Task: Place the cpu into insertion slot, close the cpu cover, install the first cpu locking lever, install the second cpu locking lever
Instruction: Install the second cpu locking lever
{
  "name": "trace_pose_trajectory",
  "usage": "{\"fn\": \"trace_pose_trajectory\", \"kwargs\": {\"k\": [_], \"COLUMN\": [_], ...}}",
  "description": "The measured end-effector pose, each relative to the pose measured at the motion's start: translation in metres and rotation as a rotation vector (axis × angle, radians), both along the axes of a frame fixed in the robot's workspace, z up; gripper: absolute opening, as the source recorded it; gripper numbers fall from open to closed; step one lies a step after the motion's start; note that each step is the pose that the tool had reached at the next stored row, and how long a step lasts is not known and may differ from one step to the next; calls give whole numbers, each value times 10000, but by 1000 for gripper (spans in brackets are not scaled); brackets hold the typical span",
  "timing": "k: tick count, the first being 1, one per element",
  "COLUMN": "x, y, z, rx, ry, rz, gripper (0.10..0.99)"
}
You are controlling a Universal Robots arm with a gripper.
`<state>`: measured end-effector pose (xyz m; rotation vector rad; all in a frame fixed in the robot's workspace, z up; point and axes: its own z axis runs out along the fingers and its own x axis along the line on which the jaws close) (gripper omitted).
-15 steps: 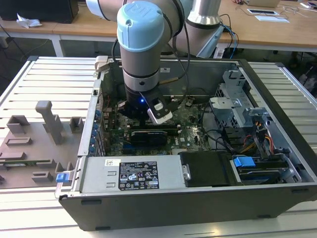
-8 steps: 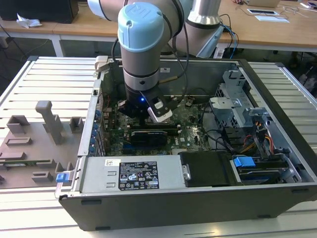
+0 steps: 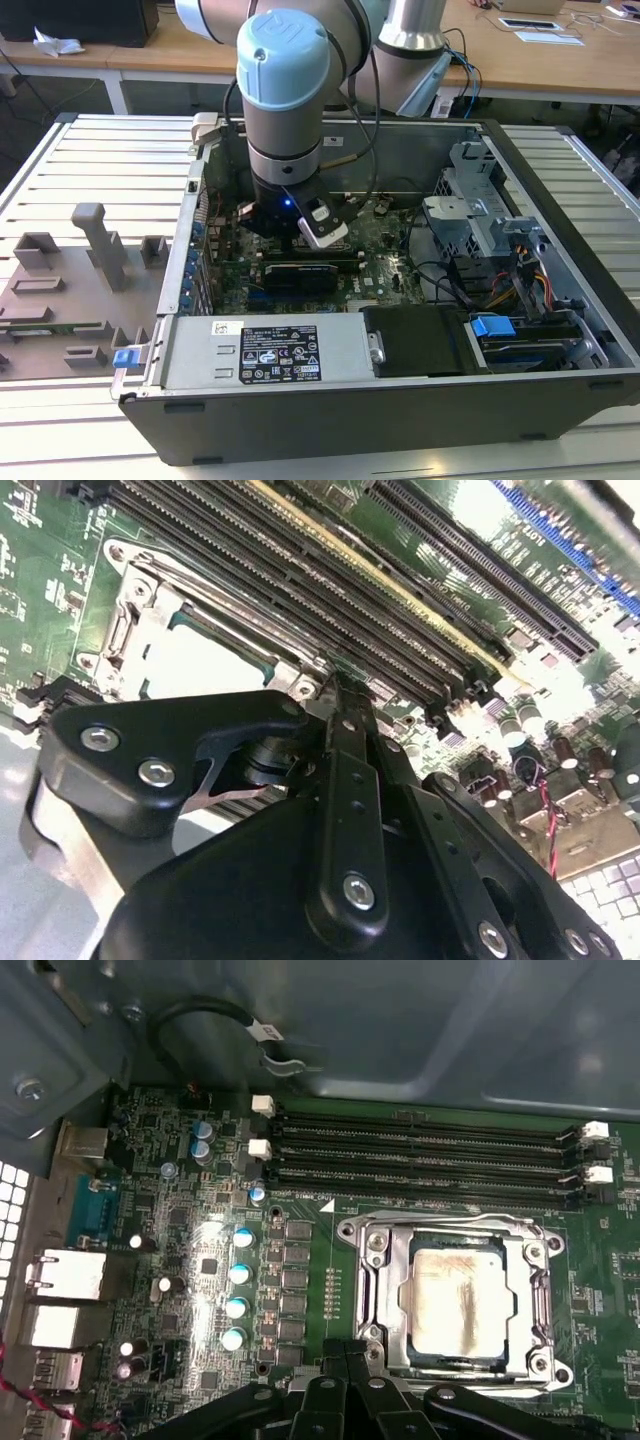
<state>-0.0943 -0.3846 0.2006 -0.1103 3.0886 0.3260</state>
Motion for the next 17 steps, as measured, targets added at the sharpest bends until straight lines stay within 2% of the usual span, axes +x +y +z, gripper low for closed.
{"fn": "trace_pose_trajectory", "kwargs": {"k": [5, 10, 17], "x": [-1, -7, -11], "y": [-24, 7, 7], "z": [0, -1, -40], "rx": [5, 9, 9], "ry": [-1, -2, 3], "rz": [142, 443, 604], "gripper": [106, 106, 106]}}
